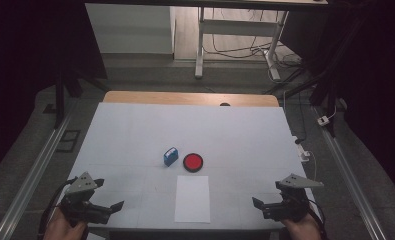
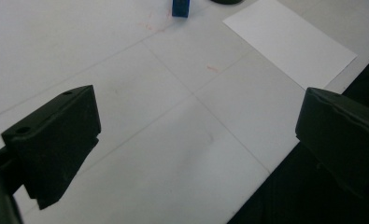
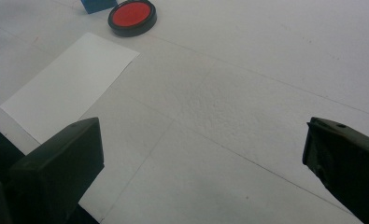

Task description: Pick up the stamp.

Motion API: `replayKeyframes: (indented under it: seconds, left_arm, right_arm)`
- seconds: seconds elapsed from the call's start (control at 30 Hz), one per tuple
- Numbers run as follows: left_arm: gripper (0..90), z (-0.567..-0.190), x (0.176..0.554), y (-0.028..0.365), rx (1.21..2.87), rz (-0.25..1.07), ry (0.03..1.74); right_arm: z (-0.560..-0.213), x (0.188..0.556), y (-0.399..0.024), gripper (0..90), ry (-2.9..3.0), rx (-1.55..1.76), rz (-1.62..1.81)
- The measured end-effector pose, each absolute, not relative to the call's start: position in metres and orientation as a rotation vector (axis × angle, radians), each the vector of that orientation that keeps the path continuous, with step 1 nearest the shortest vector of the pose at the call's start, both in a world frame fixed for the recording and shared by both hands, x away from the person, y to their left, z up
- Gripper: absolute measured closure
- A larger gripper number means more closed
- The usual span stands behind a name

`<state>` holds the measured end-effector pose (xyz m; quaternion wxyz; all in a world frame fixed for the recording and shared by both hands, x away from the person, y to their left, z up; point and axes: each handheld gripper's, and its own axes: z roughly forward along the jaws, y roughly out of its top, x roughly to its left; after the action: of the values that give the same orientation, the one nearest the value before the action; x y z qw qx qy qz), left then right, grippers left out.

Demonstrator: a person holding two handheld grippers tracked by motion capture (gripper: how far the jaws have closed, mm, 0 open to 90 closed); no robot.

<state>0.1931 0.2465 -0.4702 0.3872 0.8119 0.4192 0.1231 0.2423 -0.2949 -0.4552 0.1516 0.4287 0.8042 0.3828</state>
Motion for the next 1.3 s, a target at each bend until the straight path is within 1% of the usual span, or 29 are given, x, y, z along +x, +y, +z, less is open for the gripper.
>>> replayKeyframes:
  seconds: [0.17,0.27,0.6,0.7,0.93,1.03,1.3]
  left_arm:
    - [0.6,-0.470,0.200,0.244,2.055,0.320,1.052]
    - [1.2,-0.469,0.205,0.240,2.044,0.288,1.054]
    - [1.1,-0.472,0.226,0.222,2.136,0.299,1.023]
    - [0.7,-0.473,0.234,0.217,2.144,0.281,1.012]
    - [0.1,-0.473,0.252,0.205,2.160,0.297,0.980]
    - [0.1,-0.474,0.260,0.200,2.157,0.281,0.970]
    - [0.7,-0.472,0.277,0.184,2.176,0.312,0.943]
  right_arm:
    - [-0.455,0.243,-0.295,0.0,2.313,1.231,1.102]
    - [-0.455,0.243,-0.295,0.0,2.315,1.230,1.105]
    - [-0.456,0.244,-0.295,0.0,2.319,1.229,1.101]
    - [-0.455,0.244,-0.294,0.0,2.322,1.228,1.097]
    - [-0.455,0.244,-0.294,0.0,2.326,1.227,1.097]
    - [-0.455,0.244,-0.294,0.0,2.327,1.224,1.096]
    - [-0.456,0.244,-0.294,0.0,2.328,1.230,1.099]
